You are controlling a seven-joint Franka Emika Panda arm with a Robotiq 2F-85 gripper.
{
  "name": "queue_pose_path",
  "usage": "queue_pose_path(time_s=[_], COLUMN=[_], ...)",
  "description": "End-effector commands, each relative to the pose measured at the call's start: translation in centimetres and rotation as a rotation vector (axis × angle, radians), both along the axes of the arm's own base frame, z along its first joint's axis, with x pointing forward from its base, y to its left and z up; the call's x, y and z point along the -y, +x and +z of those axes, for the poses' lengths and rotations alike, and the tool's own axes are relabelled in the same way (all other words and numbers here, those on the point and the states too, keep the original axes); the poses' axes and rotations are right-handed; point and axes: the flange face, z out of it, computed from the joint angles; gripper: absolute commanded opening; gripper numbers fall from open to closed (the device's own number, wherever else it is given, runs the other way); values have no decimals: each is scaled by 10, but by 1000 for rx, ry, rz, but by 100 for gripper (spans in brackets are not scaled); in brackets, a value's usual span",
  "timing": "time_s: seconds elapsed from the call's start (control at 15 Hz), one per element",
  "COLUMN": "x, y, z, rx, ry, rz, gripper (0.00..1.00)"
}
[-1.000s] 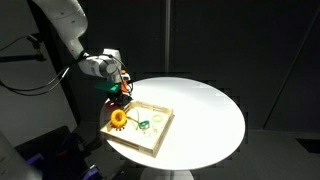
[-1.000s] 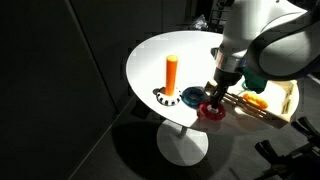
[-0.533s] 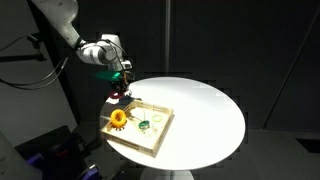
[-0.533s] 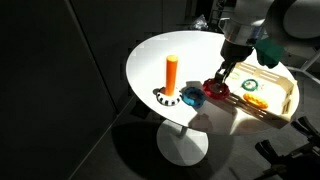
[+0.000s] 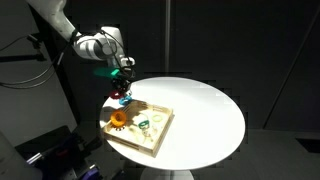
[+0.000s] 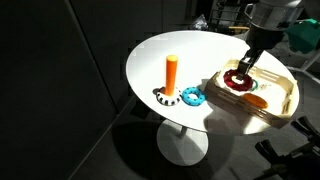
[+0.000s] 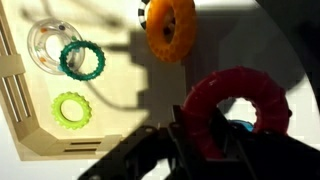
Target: Put the red ring in the box.
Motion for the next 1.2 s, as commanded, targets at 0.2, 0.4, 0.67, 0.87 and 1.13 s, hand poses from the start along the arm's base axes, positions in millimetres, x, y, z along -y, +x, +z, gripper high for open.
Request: queue_pose_path(time_s=[0.2,0.4,0.67,0.87,1.13], x=[52,66,72,72,68], y=[-35,-48,-58,-61,-61], z=[8,3,2,7,24], rx=[-33,-57,-71,-76,-89], ry=[-63,-69,-67,-44,22], rz=[-99,-127,-138,-130,-116], gripper=[10,56,79,100,100])
